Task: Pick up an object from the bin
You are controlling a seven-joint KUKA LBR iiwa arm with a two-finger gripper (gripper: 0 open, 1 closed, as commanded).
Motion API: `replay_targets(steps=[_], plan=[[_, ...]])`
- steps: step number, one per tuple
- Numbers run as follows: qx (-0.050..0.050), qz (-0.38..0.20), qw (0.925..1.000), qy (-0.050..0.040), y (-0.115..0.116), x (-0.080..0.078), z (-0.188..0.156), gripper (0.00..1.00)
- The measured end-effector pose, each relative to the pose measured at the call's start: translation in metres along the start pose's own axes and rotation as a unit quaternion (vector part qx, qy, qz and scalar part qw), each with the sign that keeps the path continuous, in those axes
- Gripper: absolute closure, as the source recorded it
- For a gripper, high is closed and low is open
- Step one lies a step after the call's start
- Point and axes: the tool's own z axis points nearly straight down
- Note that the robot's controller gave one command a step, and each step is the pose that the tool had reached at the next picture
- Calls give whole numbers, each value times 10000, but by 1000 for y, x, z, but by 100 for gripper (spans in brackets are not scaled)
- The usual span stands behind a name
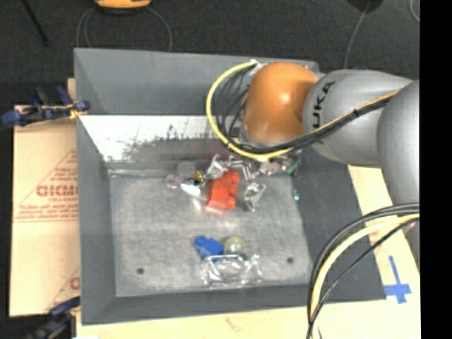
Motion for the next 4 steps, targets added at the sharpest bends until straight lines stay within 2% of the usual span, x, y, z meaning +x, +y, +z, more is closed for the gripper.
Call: replay_targets(steps=[1, 2, 4], plan=[[-21, 35, 10000, -9, -2, -1, -3, 0], [-19, 46, 10000, -27, -2, -2, -4, 100], [-4, 106, 9999, -3, -8, -4, -89, 100]])
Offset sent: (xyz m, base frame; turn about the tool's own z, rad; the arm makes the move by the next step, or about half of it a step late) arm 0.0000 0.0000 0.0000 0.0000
